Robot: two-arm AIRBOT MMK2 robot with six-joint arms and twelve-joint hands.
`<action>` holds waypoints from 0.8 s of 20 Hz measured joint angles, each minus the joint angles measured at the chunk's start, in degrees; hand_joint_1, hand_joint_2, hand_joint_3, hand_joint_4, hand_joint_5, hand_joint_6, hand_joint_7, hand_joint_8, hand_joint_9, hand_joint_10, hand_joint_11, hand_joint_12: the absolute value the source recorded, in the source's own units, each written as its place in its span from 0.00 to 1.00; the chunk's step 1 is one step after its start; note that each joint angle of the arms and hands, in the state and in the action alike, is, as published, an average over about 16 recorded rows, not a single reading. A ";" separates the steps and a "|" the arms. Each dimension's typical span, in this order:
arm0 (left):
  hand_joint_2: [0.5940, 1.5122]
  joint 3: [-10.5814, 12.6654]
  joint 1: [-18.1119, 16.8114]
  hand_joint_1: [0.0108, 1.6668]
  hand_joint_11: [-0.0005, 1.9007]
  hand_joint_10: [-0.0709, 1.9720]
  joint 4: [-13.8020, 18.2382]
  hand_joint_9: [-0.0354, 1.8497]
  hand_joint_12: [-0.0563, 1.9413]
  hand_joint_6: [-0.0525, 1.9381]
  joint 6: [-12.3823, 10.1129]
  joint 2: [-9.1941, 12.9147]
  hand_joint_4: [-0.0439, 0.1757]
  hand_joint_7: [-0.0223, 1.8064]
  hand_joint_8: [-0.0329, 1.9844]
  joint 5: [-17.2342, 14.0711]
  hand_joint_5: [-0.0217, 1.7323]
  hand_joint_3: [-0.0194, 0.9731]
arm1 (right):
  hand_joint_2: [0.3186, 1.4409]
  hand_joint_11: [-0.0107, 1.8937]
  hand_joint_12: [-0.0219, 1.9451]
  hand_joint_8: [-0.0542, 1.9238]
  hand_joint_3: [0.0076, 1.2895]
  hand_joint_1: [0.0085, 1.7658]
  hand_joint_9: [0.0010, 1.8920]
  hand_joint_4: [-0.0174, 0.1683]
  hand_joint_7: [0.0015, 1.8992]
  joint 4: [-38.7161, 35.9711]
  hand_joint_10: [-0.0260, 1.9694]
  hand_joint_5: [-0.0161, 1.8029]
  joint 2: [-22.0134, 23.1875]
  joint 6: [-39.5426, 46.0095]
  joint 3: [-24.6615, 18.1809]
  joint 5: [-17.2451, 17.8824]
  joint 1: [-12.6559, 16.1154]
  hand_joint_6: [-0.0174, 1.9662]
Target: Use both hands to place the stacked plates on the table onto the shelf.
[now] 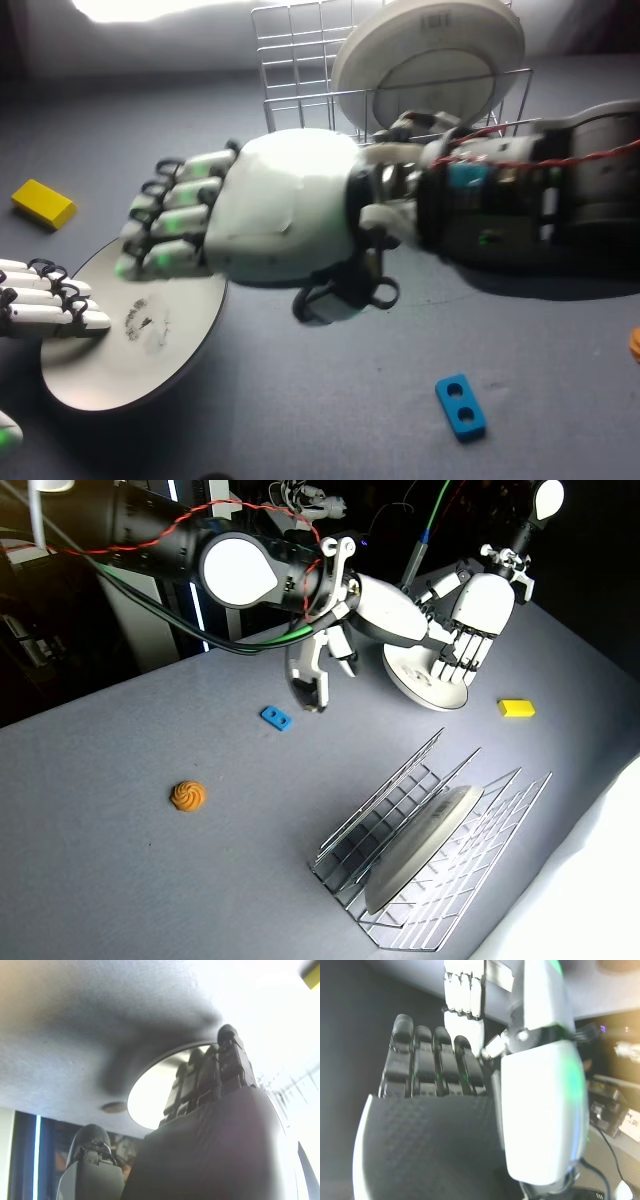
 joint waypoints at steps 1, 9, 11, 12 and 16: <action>0.50 0.00 0.43 0.01 0.01 0.01 -0.75 0.00 0.04 0.01 -0.27 -0.07 0.18 0.03 0.01 -0.11 0.02 0.04 | 0.53 0.01 0.12 0.03 0.00 0.72 0.02 0.11 0.02 0.03 0.02 0.06 -1.00 -0.07 0.66 -0.17 -0.30 0.02; 0.51 0.11 2.69 0.01 0.01 0.01 -5.26 0.00 0.03 0.01 -2.57 -0.65 0.17 0.03 0.01 -0.93 0.03 0.04 | 0.54 0.01 0.04 0.03 0.00 0.67 0.01 0.11 0.02 0.11 0.02 0.07 -8.90 -0.81 8.03 -0.36 -2.40 0.02; 0.51 0.16 3.06 0.01 0.01 0.01 -6.05 0.00 0.03 0.01 -2.91 -0.79 0.17 0.03 0.01 -1.10 0.03 0.04 | 0.55 0.01 0.04 0.03 0.00 0.64 0.01 0.11 0.02 0.10 0.02 0.07 -10.74 -1.03 10.09 -0.30 -2.87 0.02; 0.51 0.20 3.22 0.01 0.01 0.01 -6.40 0.00 0.03 0.01 -3.06 -0.86 0.17 0.03 0.01 -1.17 0.03 0.04 | 0.56 0.01 0.05 0.03 0.00 0.63 0.02 0.11 0.02 0.10 0.02 0.07 -11.59 -1.17 11.07 -0.20 -3.11 0.02; 0.51 0.28 3.52 0.01 0.01 0.01 -7.20 0.00 0.02 0.01 -3.40 -1.07 0.17 0.03 0.01 -1.36 0.03 0.04 | 0.57 0.02 0.10 0.03 0.00 0.57 0.03 0.11 0.04 0.10 0.02 0.08 -14.65 -1.96 14.70 0.48 -3.96 0.02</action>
